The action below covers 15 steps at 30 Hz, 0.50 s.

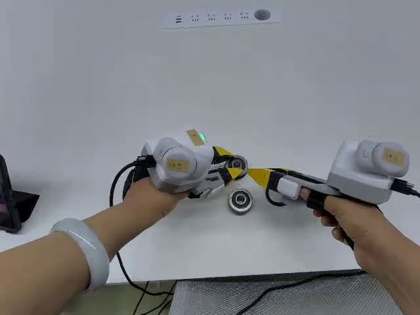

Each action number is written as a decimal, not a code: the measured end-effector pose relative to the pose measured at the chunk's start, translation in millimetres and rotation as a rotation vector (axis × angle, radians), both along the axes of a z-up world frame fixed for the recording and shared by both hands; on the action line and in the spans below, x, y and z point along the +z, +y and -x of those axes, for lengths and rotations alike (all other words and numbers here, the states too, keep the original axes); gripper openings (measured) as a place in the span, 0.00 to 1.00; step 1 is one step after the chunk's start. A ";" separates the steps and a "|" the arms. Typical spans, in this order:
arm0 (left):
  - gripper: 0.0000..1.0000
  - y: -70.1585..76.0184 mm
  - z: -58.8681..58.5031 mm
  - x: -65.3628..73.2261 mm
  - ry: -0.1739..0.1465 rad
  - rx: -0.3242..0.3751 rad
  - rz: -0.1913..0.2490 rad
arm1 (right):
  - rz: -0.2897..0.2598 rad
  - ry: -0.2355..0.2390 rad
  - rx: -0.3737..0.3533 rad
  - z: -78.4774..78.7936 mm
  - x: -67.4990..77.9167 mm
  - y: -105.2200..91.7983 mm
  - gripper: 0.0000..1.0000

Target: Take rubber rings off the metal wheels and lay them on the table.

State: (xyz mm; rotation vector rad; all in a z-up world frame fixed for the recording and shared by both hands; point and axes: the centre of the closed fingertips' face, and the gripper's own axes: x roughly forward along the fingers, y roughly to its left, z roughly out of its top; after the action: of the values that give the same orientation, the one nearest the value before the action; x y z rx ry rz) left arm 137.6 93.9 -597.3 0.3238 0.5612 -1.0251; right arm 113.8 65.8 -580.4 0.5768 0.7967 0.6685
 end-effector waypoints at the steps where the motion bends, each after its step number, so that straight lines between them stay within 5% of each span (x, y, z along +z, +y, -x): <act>1: 0.17 -0.1 0.2 -0.8 0.002 -0.004 -0.002 | 0.000 0.000 0.000 -0.1 0.1 0.0 0.31; 15: 0.14 0.2 0.7 -4.7 0.010 -0.014 -0.025 | -0.020 0.019 -0.015 -1.5 -2.7 3.8 0.30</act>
State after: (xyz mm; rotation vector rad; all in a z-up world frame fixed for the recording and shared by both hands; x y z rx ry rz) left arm 136.8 94.2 -601.9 0.3452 0.5821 -1.0339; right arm 115.4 69.5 -583.1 0.6071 0.8038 0.6585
